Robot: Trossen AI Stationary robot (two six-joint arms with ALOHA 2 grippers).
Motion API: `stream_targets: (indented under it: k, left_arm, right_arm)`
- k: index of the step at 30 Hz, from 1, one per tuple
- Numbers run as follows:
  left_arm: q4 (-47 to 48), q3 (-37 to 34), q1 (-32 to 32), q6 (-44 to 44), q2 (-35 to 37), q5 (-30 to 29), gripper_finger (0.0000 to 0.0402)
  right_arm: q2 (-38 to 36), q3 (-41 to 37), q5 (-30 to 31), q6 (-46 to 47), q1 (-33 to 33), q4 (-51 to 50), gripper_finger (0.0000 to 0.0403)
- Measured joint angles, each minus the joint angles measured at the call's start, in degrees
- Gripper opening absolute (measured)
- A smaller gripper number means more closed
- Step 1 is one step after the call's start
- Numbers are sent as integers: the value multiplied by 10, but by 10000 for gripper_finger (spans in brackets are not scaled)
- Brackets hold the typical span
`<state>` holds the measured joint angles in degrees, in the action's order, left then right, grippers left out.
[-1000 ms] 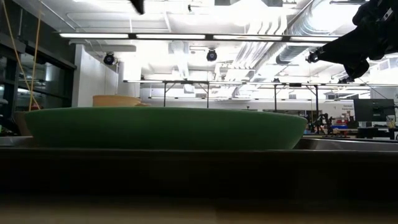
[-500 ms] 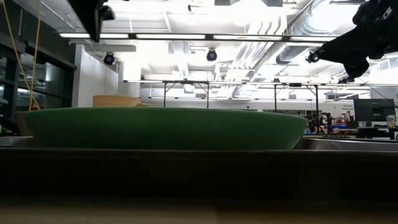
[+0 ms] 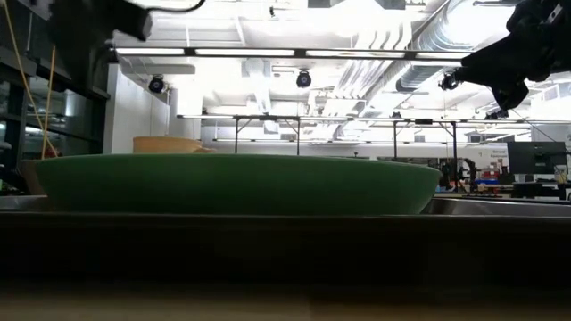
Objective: Set up tray
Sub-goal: Put the gray bowl on the green plate
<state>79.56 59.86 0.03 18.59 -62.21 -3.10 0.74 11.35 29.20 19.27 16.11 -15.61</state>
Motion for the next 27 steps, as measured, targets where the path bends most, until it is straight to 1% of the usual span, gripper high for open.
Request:
stream_targets:
  k: [5, 9, 19, 27]
  left_arm:
    - [-5, -60, 0, 12, 10, 28, 81]
    - [-6, -88, 0, 12, 10, 41, 81]
    - [-44, -93, 0, -33, 10, 34, 81]
    - [-44, -93, 0, -34, 10, 13, 81]
  right_arm:
    - [0, 0, -1, 0, 0, -4, 103]
    - [0, 0, -1, 0, 0, -7, 103]
    - [0, 0, 0, 0, 0, -9, 103]
    - [0, 0, 0, 0, 0, -9, 103]
